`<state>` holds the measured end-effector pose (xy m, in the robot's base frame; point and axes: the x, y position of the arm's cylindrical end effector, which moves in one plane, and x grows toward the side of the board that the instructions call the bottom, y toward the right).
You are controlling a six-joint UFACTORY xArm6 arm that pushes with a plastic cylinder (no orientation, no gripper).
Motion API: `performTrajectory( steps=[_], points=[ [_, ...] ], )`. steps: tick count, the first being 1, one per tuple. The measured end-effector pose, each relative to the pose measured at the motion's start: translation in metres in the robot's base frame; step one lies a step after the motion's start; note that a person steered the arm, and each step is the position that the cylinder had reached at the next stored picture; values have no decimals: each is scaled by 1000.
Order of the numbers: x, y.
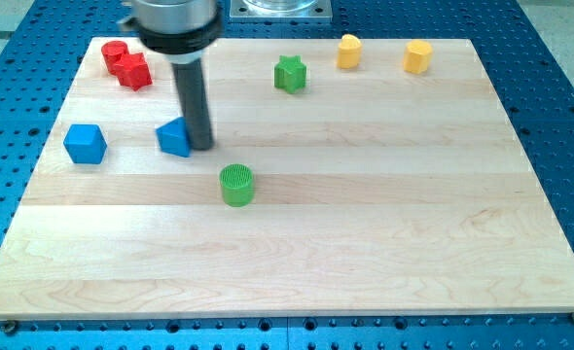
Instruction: Move your arm to the left of the green star
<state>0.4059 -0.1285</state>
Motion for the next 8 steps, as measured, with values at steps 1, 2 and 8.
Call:
performTrajectory(
  steps=[1, 2, 8],
  points=[
    [0, -43],
    [4, -56],
    [-3, 15]
  ],
)
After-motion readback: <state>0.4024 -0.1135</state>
